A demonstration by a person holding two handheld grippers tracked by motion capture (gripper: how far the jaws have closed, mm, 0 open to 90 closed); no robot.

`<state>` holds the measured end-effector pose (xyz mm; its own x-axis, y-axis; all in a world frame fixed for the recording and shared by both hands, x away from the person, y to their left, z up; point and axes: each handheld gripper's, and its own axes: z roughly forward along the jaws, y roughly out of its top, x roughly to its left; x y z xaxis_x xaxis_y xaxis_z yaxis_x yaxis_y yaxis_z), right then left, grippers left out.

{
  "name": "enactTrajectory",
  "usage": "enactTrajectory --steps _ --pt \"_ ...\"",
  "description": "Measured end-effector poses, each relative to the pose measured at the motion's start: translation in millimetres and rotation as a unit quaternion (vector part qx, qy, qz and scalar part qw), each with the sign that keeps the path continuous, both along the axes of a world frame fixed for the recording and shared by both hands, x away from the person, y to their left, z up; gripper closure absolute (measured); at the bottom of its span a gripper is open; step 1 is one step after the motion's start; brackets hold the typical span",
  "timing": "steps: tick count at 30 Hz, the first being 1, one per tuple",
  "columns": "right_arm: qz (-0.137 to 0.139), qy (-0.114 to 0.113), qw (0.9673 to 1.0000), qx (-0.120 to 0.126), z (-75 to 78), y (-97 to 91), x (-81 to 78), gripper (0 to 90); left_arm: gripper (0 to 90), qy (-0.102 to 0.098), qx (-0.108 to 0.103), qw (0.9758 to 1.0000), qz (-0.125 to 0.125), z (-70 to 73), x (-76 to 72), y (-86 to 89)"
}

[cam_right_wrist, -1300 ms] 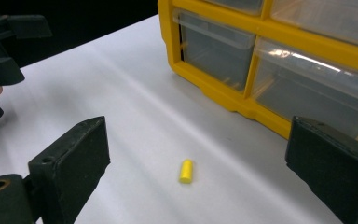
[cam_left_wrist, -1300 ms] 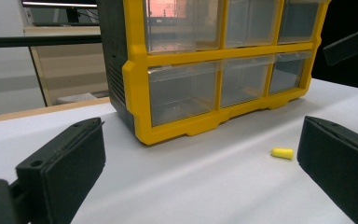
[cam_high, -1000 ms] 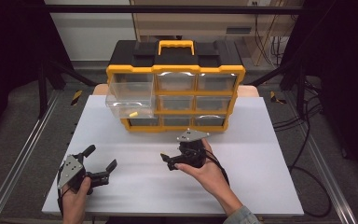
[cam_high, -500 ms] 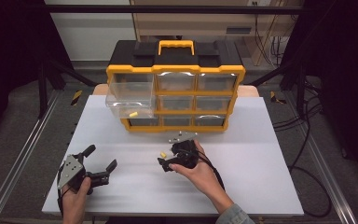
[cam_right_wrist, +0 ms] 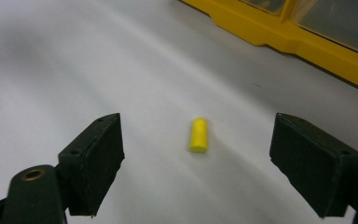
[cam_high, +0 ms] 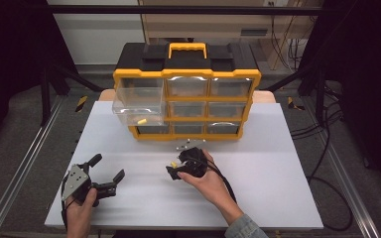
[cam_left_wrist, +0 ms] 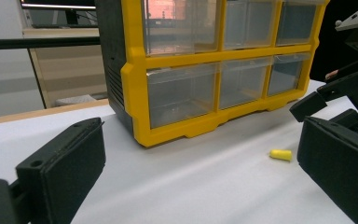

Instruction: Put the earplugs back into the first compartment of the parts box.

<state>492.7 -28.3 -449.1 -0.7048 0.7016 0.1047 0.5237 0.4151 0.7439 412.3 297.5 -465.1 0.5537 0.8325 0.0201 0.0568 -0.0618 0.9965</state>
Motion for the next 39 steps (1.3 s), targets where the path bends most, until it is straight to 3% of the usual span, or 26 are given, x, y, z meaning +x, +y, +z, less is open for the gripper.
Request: enactTrajectory --steps 3,7,13,17,22,26,33,34,39 --pt "0.002 -0.002 1.0000 0.001 0.2 -0.6 -0.4 27.2 0.6 0.000 0.001 1.0000 0.001 0.3 -0.7 0.0" --pt "-0.003 0.004 0.9999 0.014 1.9 -3.2 2.4 45.0 0.6 -0.001 0.000 1.0000 0.003 0.6 -1.3 0.4" --pt "0.000 0.026 0.9996 0.011 -5.5 -1.6 8.1 56.4 0.6 0.003 -0.002 1.0000 -0.001 -0.9 1.9 -0.1" --pt "0.005 0.025 0.9997 0.007 -13.0 4.3 11.0 63.7 0.7 0.004 -0.002 1.0000 -0.001 -0.8 1.6 0.3" --pt "0.005 0.024 0.9996 -0.015 -18.9 11.6 11.8 69.2 0.7 0.002 0.000 1.0000 -0.001 0.2 0.0 -0.9" --pt "0.003 0.027 0.9996 -0.004 -19.5 11.0 13.9 72.2 0.7 0.002 0.002 1.0000 -0.002 0.0 0.2 -1.5" --pt "0.001 0.023 0.9994 -0.027 -22.8 16.0 15.8 75.4 0.7 0.004 0.002 1.0000 -0.003 -0.4 0.7 -1.7" --pt "0.004 0.020 0.9989 -0.042 -24.8 17.2 15.5 77.6 0.7 0.003 0.002 1.0000 -0.003 -0.4 0.6 -1.8" --pt "0.010 0.013 0.9991 -0.039 -23.8 16.9 14.2 81.4 0.7 0.003 0.001 1.0000 -0.002 -0.2 0.5 -1.5"
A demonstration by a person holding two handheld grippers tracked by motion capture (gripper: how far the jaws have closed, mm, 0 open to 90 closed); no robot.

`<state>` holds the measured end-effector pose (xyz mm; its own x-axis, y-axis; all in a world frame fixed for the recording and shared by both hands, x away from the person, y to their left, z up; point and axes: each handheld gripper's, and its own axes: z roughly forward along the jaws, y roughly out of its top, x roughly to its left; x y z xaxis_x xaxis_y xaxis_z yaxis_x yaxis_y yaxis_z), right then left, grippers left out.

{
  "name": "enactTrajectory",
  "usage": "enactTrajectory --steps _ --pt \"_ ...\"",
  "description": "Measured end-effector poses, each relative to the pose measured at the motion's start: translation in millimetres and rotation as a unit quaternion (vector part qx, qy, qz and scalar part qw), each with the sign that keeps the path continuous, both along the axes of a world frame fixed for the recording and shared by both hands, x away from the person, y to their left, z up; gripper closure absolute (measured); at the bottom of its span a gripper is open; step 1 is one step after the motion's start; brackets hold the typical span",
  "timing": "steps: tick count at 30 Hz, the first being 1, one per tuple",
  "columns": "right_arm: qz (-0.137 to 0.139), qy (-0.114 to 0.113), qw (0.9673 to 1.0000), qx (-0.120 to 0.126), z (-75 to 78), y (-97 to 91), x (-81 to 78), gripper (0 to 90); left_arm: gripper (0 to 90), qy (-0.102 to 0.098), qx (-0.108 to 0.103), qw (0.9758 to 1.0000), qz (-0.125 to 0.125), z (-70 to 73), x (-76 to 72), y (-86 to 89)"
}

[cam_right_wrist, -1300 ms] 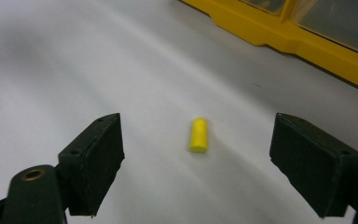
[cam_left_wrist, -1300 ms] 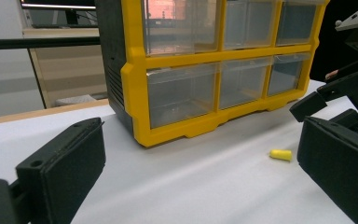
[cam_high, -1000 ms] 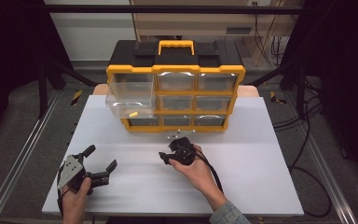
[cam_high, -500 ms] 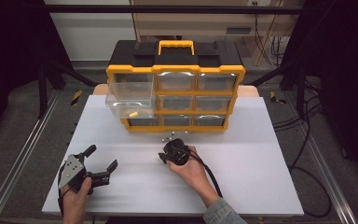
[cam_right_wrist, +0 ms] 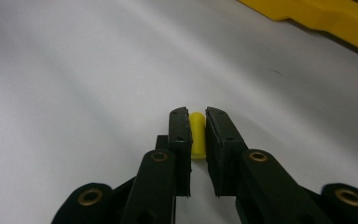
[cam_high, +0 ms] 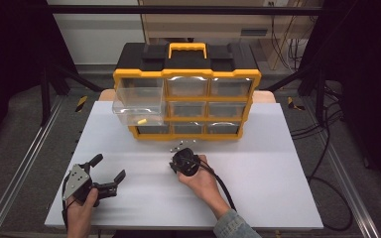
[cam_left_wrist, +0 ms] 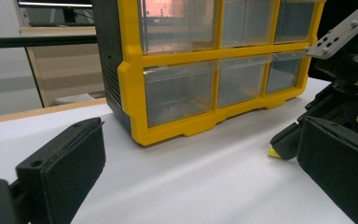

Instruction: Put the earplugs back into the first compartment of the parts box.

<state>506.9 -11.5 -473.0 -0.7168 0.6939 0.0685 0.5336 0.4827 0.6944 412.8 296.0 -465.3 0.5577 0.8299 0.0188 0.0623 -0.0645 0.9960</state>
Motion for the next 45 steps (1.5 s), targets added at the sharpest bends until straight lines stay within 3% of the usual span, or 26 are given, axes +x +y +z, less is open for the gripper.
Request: enactTrajectory --steps 6,10,12,13,16,17,25,28,29,32,33,34,35,36,45 --pt "-0.003 -0.015 0.9996 0.024 13.6 -9.6 -3.6 82.0 0.7 0.000 0.001 1.0000 0.000 0.1 0.0 -0.2" --pt "-0.005 -0.052 0.9971 0.055 33.1 -23.0 -9.6 82.0 0.7 -0.001 0.002 1.0000 0.001 0.2 -0.5 -0.1" --pt "-0.007 -0.059 0.9964 0.060 37.2 -25.7 -11.0 82.0 0.7 -0.002 0.002 1.0000 0.002 0.4 -1.1 -0.2" --pt "-0.009 -0.072 0.9946 0.073 45.4 -31.0 -14.3 82.0 0.6 -0.002 0.003 1.0000 0.002 0.6 -1.4 0.0" --pt "-0.011 -0.085 0.9933 0.078 53.6 -35.9 -17.1 82.0 0.6 -0.003 0.001 1.0000 0.002 0.9 -1.7 0.4" --pt "-0.010 -0.098 0.9914 0.086 62.3 -41.2 -19.3 82.0 0.7 -0.003 0.000 1.0000 0.003 0.6 -1.5 0.5" --pt "-0.022 -0.135 0.9844 0.110 94.2 -56.8 -24.5 82.0 0.7 -0.004 -0.002 1.0000 0.005 0.9 -2.4 1.5" --pt "-0.026 -0.156 0.9802 0.119 116.2 -64.0 -26.7 82.0 0.7 -0.003 -0.003 1.0000 0.006 0.7 -2.2 2.0" --pt "-0.026 -0.156 0.9802 0.119 116.2 -64.0 -26.7 82.0 0.6 -0.003 -0.003 1.0000 0.006 0.7 -2.2 2.0" --pt "-0.028 -0.179 0.9759 0.122 139.7 -66.4 -27.9 82.0 0.6 -0.004 -0.003 1.0000 0.006 1.1 -2.6 2.4" --pt "-0.028 -0.179 0.9759 0.122 139.7 -66.4 -27.9 82.0 0.7 -0.004 -0.003 1.0000 0.006 1.1 -2.6 2.4" --pt "-0.027 -0.191 0.9732 0.125 151.8 -67.2 -28.3 82.0 0.7 -0.004 -0.003 1.0000 0.006 1.1 -2.7 2.1" --pt "-0.027 -0.191 0.9732 0.125 151.8 -67.2 -28.3 82.0 0.6 -0.004 -0.003 1.0000 0.006 1.1 -2.7 2.1" --pt "-0.028 -0.201 0.9709 0.127 160.9 -67.5 -27.9 82.0 0.7 -0.004 -0.002 1.0000 0.006 1.0 -2.5 1.8" --pt "-0.025 -0.233 0.9633 0.132 192.4 -62.7 -24.7 82.0 0.6 -0.005 -0.003 1.0000 0.006 1.3 -2.9 2.4"
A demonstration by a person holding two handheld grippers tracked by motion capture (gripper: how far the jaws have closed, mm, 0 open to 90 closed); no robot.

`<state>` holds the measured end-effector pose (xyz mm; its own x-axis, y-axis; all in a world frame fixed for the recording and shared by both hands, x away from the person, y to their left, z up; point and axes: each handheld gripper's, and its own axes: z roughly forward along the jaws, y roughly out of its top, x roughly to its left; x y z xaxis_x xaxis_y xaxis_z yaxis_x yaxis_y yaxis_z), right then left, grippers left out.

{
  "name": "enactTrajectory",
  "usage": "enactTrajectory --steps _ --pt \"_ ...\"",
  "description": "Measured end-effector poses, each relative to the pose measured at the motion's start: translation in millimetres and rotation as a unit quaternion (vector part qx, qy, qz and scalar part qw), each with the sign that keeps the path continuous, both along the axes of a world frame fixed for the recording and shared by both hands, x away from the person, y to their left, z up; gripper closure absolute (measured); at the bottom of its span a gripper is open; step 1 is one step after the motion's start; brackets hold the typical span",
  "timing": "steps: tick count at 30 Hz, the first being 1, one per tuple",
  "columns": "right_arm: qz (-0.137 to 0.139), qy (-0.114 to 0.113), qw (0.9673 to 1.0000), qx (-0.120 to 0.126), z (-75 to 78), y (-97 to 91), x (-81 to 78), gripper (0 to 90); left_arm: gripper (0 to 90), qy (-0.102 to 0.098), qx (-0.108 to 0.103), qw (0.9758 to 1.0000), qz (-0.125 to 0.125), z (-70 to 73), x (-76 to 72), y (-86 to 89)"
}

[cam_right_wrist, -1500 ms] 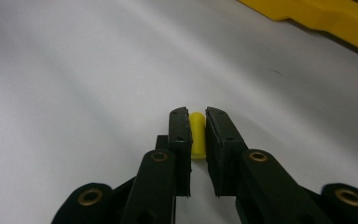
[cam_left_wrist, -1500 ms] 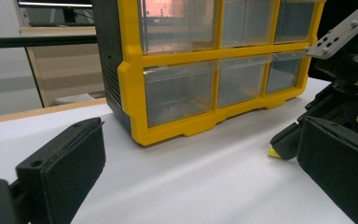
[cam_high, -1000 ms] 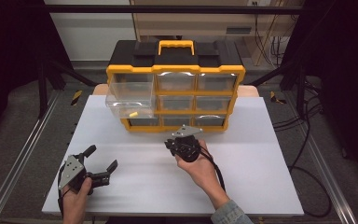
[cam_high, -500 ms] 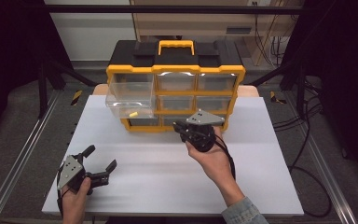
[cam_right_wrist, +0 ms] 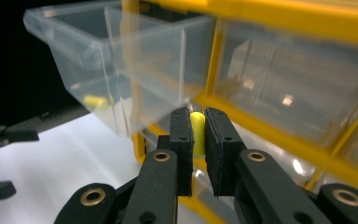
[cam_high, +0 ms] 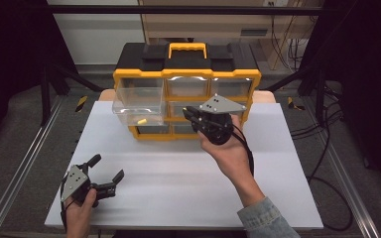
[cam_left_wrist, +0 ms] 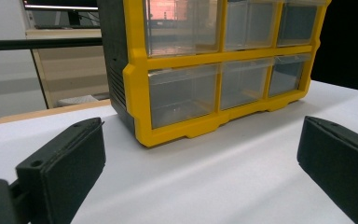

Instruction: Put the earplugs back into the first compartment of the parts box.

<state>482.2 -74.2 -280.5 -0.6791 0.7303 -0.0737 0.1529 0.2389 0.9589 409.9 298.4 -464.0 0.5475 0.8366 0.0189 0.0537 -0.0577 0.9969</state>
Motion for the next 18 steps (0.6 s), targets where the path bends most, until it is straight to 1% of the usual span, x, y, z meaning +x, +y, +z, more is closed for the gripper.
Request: enactTrajectory --steps 1,2,3,4,5,6,7,10,13,14,15,18 --pt "0.002 -0.010 1.0000 0.001 9.3 2.2 0.1 82.0 0.7 0.001 -0.001 1.0000 -0.001 -0.2 0.4 -0.1" --pt "0.002 -0.010 1.0000 0.001 9.3 2.2 0.1 82.0 0.7 0.001 -0.001 1.0000 -0.001 -0.2 0.4 -0.1" --pt "0.004 -0.020 0.9998 0.003 18.3 4.6 0.8 82.0 0.7 0.002 0.000 1.0000 -0.002 -0.8 1.0 -0.5" --pt "0.004 -0.020 0.9998 0.003 18.3 4.6 0.8 82.0 0.6 0.002 0.000 1.0000 -0.002 -0.8 1.0 -0.5" --pt "0.006 -0.030 0.9995 0.009 26.5 6.9 1.1 82.0 0.7 0.004 0.001 1.0000 -0.002 -1.1 1.1 -0.7" --pt "0.006 -0.030 0.9995 0.009 26.5 6.9 1.1 82.0 0.7 0.004 0.001 1.0000 -0.002 -1.1 1.1 -0.7" --pt "0.009 -0.036 0.9992 0.014 33.1 9.2 1.8 82.0 0.7 0.003 0.000 1.0000 -0.002 -0.9 0.7 -0.6" --pt "0.012 -0.038 0.9990 0.022 39.0 12.1 1.8 82.0 0.7 0.003 0.001 1.0000 -0.002 -0.6 0.3 -0.6" --pt "0.021 -0.045 0.9984 0.029 47.0 20.6 0.8 81.9 0.7 0.004 0.003 1.0000 -0.002 -1.1 1.2 -1.2" --pt "0.021 -0.045 0.9984 0.029 47.0 20.6 0.8 81.9 0.7 0.005 0.005 1.0000 -0.002 -1.3 1.4 -1.4" --pt "0.022 -0.044 0.9982 0.036 49.8 23.3 1.5 81.9 0.7 0.003 0.003 1.0000 -0.002 -0.8 0.6 -1.1" --pt "0.024 -0.043 0.9979 0.041 52.7 25.3 2.3 81.9 0.6 0.002 0.002 1.0000 -0.002 -0.1 -0.3 -0.7"
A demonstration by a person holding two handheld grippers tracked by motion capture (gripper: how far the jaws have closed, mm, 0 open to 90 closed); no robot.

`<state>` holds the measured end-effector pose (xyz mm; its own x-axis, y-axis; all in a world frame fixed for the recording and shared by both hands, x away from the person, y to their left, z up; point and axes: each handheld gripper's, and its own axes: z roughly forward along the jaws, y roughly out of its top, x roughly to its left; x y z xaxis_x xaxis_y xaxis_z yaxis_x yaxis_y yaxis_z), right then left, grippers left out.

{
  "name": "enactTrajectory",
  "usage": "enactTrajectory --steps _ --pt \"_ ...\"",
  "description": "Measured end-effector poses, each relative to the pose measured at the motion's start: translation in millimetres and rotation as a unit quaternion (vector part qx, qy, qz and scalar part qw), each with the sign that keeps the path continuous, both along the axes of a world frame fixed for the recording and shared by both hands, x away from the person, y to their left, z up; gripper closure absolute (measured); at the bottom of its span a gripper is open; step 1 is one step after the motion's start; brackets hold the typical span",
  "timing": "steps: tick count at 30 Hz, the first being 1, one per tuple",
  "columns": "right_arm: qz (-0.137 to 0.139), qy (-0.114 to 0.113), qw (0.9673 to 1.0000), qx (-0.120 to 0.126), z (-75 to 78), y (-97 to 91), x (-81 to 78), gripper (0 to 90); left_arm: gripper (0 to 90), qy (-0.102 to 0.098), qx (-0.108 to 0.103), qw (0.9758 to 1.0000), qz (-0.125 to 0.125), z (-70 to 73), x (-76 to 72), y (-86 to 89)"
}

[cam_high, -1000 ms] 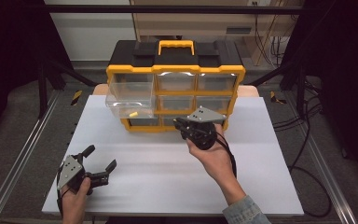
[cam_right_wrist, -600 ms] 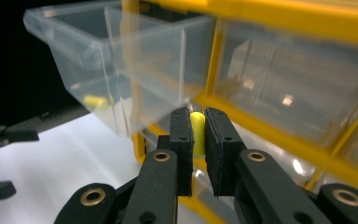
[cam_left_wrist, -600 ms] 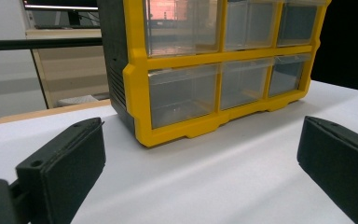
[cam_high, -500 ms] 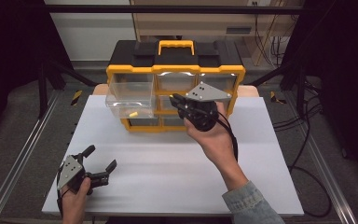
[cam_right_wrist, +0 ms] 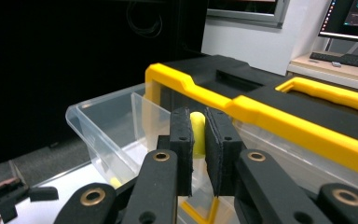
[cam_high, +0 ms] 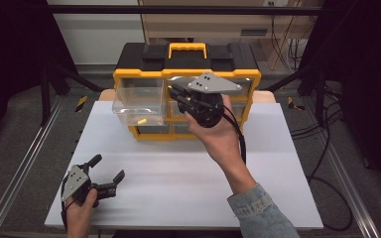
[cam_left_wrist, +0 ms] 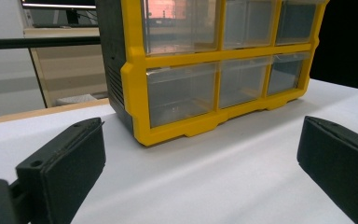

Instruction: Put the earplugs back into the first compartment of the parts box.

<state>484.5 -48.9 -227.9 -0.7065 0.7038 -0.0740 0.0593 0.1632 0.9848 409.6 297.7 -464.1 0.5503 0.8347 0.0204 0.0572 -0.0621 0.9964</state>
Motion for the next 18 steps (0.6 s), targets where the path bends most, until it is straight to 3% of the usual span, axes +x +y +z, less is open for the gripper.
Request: enactTrajectory --steps 11,18 --pt "0.025 0.018 0.9994 0.018 7.0 16.7 11.3 81.6 0.7 0.001 0.000 1.0000 -0.002 0.1 0.7 -0.6" --pt "0.038 0.014 0.9992 0.004 12.5 30.2 12.7 81.1 0.7 0.002 0.002 1.0000 -0.005 -0.1 1.1 -1.2"
